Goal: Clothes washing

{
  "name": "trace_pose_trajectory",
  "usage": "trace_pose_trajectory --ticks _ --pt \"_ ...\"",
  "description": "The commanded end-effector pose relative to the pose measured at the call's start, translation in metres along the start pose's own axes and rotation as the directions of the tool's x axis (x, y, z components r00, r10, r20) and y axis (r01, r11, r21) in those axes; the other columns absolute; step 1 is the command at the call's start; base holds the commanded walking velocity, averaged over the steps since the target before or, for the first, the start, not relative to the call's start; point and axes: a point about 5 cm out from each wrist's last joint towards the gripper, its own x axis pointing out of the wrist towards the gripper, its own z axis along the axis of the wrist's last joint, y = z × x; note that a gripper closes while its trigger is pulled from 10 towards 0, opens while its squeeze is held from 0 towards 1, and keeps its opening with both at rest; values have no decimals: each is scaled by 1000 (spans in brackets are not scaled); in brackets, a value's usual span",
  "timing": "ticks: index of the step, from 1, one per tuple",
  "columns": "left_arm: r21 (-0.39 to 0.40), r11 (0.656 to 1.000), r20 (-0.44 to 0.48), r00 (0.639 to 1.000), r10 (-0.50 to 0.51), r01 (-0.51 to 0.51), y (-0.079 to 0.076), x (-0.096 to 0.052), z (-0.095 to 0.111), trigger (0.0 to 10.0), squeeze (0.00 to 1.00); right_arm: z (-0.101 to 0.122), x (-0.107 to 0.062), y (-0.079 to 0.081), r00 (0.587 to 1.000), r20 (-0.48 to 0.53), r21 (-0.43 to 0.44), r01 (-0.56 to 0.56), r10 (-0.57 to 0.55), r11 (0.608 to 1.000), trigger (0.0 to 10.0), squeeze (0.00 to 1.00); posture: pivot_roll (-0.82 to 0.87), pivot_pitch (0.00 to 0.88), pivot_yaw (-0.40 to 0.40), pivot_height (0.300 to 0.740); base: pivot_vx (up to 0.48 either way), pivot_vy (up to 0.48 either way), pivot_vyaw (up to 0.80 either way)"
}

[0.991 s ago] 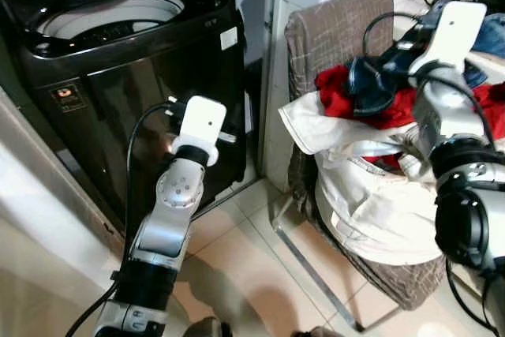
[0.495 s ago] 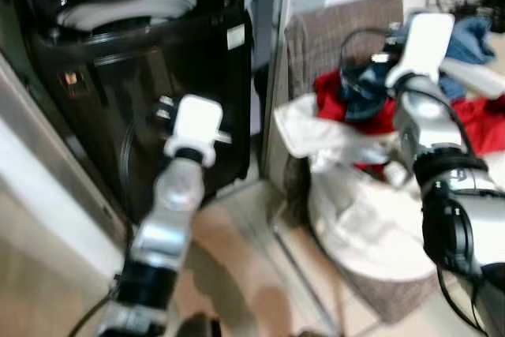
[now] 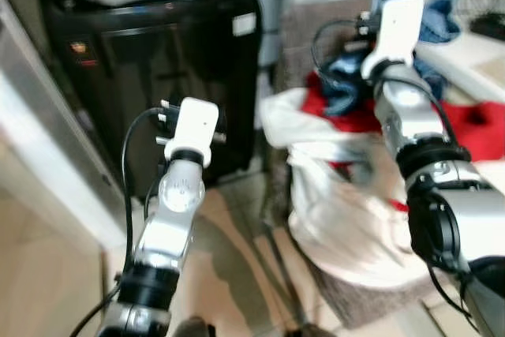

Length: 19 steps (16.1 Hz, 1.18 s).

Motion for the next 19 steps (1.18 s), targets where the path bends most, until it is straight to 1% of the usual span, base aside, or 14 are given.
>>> trace_pose_trajectory --ticks 1,4,5,6,7,9,11,12,14,15,16,17,18,19 --pt "19 999 -10 999 38 -38 7 2 -2 10000 0 5 2 8 999 24 8 -33 33 999 0 337 42 0 -39 740 0 0 0" --pt "16 998 -31 997 65 -64 12 2 -6 10000 0 -12 -4 11 999 -33 59 -21 23 998 0 353 40 0 -39 740 0 0 0" --pt "9 997 -41 996 79 -78 16 3 -10 10000 0 -27 -10 12 997 -75 74 -18 24 997 0 361 42 0 -42 740 0 0 0" --pt "9 994 -63 992 106 -106 25 2 -16 10000 0 -52 -22 14 988 -150 99 -12 27 995 0 384 45 0 -45 740 0 0 0" --pt "5 990 -87 986 140 -140 33 1 -21 10000 0 -72 -36 13 979 -203 94 -12 31 996 0 388 50 0 -42 740 0 0 0" --pt "0 983 -110 977 185 -186 43 -2 -26 10000 0 -89 -49 10 973 -229 61 -11 24 998 0 400 46 0 -40 740 0 0 0" --pt "1 972 -112 966 234 -235 45 -4 -25 10000 0 -89 -50 12 975 -217 48 -30 40 998 0 412 43 0 -33 740 0 0 0" --pt "17 976 -106 970 220 -219 38 -3 -23 10000 0 -76 -41 16 983 -172 40 -52 58 998 0 490 42 0 -27 740 0 0 0" --pt "10 983 -101 978 185 -185 31 -1 -23 10000 0 -64 -34 20 988 -136 40 -73 78 997 0 475 44 0 -25 740 0 0 0" --pt "4 984 -97 979 179 -180 31 0 -22 10000 0 -57 -31 23 989 -110 29 -98 101 995 0 349 50 0 -29 740 0 0 0" --pt "0 983 -100 979 180 -181 33 0 -23 10000 0 -61 -31 26 982 -154 16 -104 106 994 0 0 54 0 -33 740 0 0 0" --pt "0 983 -101 978 181 -182 34 0 -24 10000 0 -63 -31 26 980 -170 18 -106 108 994 0 0 54 0 -33 740 0 0 0" --pt "5 982 -102 976 191 -191 37 1 -24 10000 0 -64 -32 26 980 -172 55 -91 99 994 10000 0 58 0 -37 740 0 0 0" --pt "-8 979 -104 974 203 -205 41 2 -24 10000 0 -59 -29 25 987 -140 60 -74 82 995 10000 0 61 0 -38 740 0 0 0"
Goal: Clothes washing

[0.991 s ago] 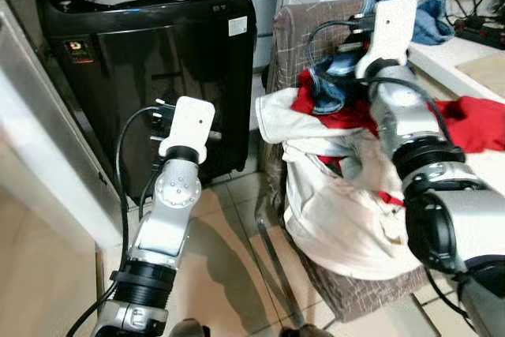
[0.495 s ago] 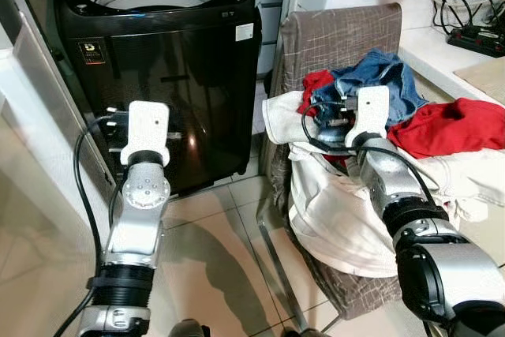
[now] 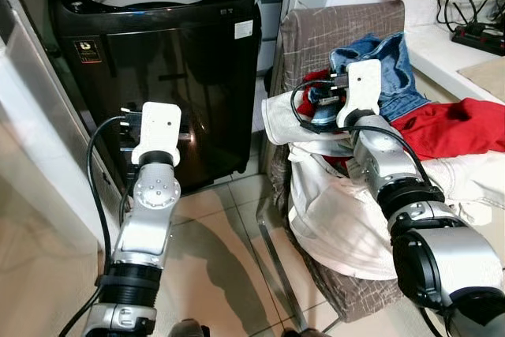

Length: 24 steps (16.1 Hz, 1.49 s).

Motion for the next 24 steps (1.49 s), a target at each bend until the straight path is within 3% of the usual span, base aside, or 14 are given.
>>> trace_pose_trajectory --ticks 1,3,4,5,7,9,12,14,16,19,21,23,24 --pt "-9 1000 6 1000 20 -20 4 3 3 10000 0 21 7 7 996 81 -18 -41 42 999 10000 0 59 0 -36 740 0 0 0" --pt "-18 994 -15 994 106 -106 17 1 -2 10000 0 38 10 34 971 159 -74 -168 178 983 10000 0 59 0 -40 740 0 0 0" --pt "-32 991 -25 991 132 -133 23 1 -4 10000 0 40 11 39 966 165 -71 -191 200 979 10000 0 59 0 -40 740 0 0 0" --pt "-27 988 -35 988 148 -149 29 1 -7 10000 0 35 10 40 972 143 -39 -183 186 982 10000 0 66 0 -46 740 0 0 0" --pt "-18 992 -37 992 124 -125 28 1 -9 10000 0 19 7 26 991 83 56 -111 106 992 10000 0 73 0 -51 740 0 0 316" --pt "-22 993 -40 992 116 -117 26 0 -9 10000 0 5 3 17 997 31 68 -70 68 995 10000 0 73 0 -51 740 0 0 600" --pt "-47 992 -44 992 117 -119 26 -2 -9 10000 0 2 0 14 998 33 56 -60 58 997 10000 0 69 0 -45 740 0 0 523" --pt "-43 992 -44 992 114 -116 25 -2 -8 10000 0 8 0 29 987 78 16 -143 141 990 10000 0 63 0 -39 740 0 0 500" --pt "-42 993 -47 993 110 -112 22 -2 -8 10000 0 16 -2 57 949 146 8 -283 279 959 10000 0 59 0 -40 740 0 0 494" --pt "-42 993 -46 993 108 -110 21 -1 -8 10000 0 18 -6 78 904 174 8 -397 389 918 10000 0 59 0 -40 740 0 0 483" --pt "-42 993 -46 993 105 -107 21 -1 -8 10000 0 13 -5 75 923 137 -1 -362 359 932 10000 0 62 0 -42 740 0 0 488" --pt "-40 994 -45 994 97 -99 20 0 -8 10000 0 6 -1 52 975 72 -40 -209 211 977 10000 0 62 0 -42 740 0 0 0" --pt "-38 994 -46 994 96 -98 21 0 -8 10000 0 4 -2 47 976 66 -35 -205 207 978 10000 0 62 0 -42 740 0 0 0"
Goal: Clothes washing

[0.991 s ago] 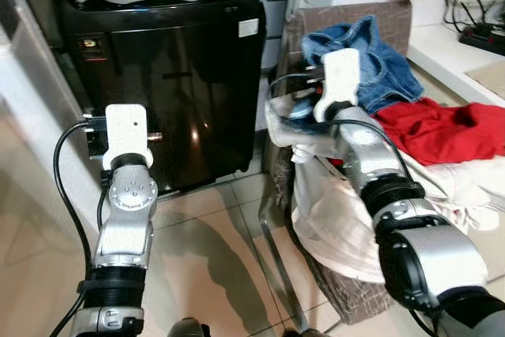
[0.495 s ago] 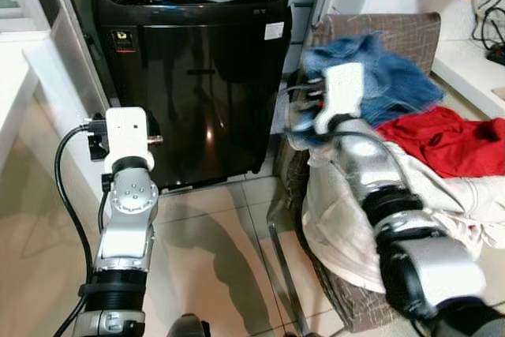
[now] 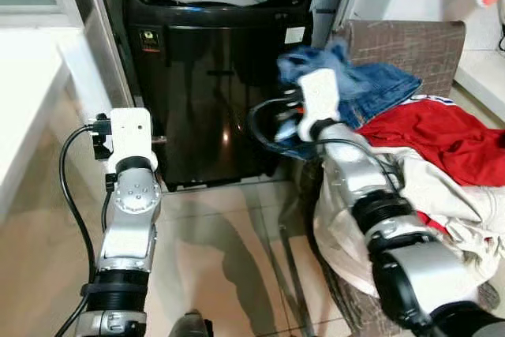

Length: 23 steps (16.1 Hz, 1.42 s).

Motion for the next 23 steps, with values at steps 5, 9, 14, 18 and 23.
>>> trace_pose_trajectory --ticks 5,9,14,18,23 --pt "-1 1000 0 1000 -13 13 -4 1 3 10000 0 -4 1 16 998 -16 28 -55 55 998 10000 0 59 0 -38 740 0 0 211" --pt "-3 1000 -5 1000 -9 9 -3 1 2 10000 0 -2 1 41 983 39 62 -182 180 981 10000 0 64 0 -43 740 0 0 522" --pt "-3 1000 -3 1000 -15 15 -4 1 2 10000 0 -1 1 39 983 39 59 -184 181 981 10000 0 66 0 -45 740 0 0 514" --pt "3 1000 -6 1000 -20 20 -4 2 2 10000 0 -16 -5 4 997 -78 -40 19 -22 999 10000 0 62 0 -42 740 0 0 523" --pt "-3 1000 -19 1000 1 -1 -1 2 -1 10000 0 -12 -7 44 971 13 94 -239 239 966 10000 0 58 0 -41 740 0 0 514"
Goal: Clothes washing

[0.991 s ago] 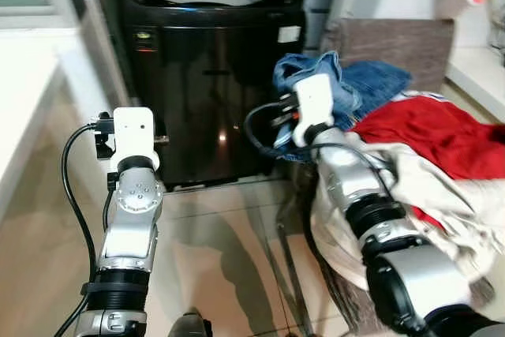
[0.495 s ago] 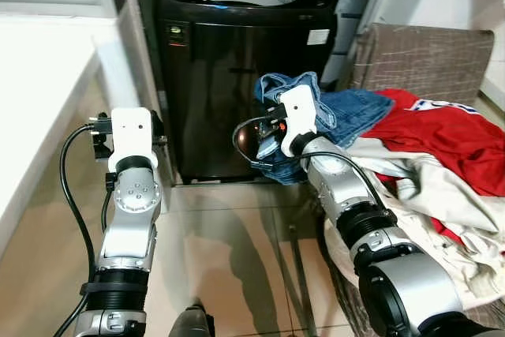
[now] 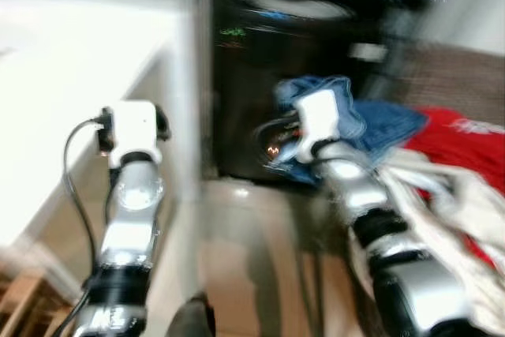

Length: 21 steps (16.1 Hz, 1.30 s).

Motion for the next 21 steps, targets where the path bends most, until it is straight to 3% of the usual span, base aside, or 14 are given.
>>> trace_pose_trajectory --ticks 1,2,4,5,6,8,10,14,18,21 --pt "-10 1000 13 1000 -16 16 -7 2 7 10000 0 9 1 0 999 34 -13 -25 26 1000 10000 0 58 0 -41 740 0 0 494" --pt "-8 1000 13 1000 -16 16 -7 2 7 10000 0 4 1 -6 1000 -4 -49 30 -30 998 10000 0 63 0 -45 740 0 0 581" --pt "5 1000 20 999 -27 27 -8 2 8 10000 0 -5 -9 -35 971 -81 -145 211 -224 967 10000 0 63 0 -45 740 0 0 0" --pt "4 999 27 999 -39 39 -9 2 9 10000 0 -6 -17 -54 939 -98 -192 306 -329 932 10000 0 63 0 -45 740 0 0 0" --pt "14 998 45 997 -63 62 -12 2 12 10000 0 -5 -28 -74 885 -90 -238 426 -456 873 10000 0 63 0 -45 740 0 0 0" --pt "6 997 48 996 -74 74 -14 1 12 10000 0 -5 -39 -87 832 -77 -255 517 -550 817 10000 0 53 0 -39 740 0 0 0" --pt "5 996 44 995 -85 85 -16 1 12 10000 0 -3 -42 -91 808 -49 -259 558 -588 788 10000 0 50 0 -36 740 0 0 -669" --pt "11 994 49 993 -105 104 -18 2 13 10000 0 -9 -43 -90 804 -71 -244 559 -590 792 10000 0 50 0 -36 740 0 0 -769" --pt "21 989 64 987 -150 149 -25 0 15 10000 0 -10 -39 -82 830 -73 -190 533 -553 825 10000 0 50 0 -36 740 0 0 -741" --pt "18 986 66 984 -167 166 -27 0 15 10000 0 -12 -40 -82 821 -83 -173 546 -565 820 10000 0 50 0 -36 740 0 0 -788"
